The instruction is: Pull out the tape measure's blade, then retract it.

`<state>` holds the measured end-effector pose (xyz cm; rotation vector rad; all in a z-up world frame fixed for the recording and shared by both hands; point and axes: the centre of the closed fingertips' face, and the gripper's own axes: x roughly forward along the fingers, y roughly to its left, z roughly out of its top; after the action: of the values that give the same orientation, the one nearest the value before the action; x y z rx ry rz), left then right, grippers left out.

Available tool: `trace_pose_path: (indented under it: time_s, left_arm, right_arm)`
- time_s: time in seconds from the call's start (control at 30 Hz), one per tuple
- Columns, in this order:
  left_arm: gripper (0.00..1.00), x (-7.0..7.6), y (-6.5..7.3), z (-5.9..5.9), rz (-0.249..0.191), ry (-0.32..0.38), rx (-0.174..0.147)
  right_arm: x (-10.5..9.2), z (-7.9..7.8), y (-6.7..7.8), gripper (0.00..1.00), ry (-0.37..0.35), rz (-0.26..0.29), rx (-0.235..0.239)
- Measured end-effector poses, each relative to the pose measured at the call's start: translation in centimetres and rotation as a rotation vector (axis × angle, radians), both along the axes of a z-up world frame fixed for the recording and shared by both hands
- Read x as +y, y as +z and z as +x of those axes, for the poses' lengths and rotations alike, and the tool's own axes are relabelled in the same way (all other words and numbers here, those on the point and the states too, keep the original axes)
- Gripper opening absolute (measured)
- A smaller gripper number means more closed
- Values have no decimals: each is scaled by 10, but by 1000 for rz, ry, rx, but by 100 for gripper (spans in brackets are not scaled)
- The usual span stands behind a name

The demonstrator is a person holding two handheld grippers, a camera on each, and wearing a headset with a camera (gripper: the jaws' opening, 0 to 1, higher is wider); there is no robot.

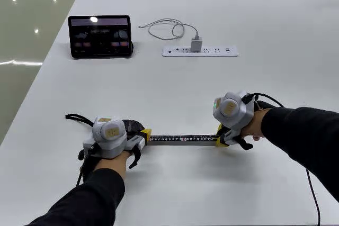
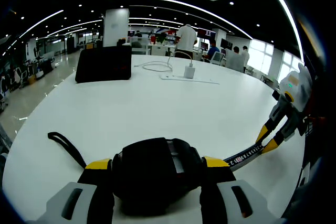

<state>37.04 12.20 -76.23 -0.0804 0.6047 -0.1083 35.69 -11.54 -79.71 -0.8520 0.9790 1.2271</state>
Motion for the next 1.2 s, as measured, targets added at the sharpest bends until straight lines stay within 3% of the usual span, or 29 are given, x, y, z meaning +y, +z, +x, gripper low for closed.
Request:
trace_pose_path:
  time_s: [1.2]
  left_arm:
    - [62, 0, -1, 0, -11, 1, 15]
  right_arm:
    - [19, 1, 1, 12, -1, 29, -4]
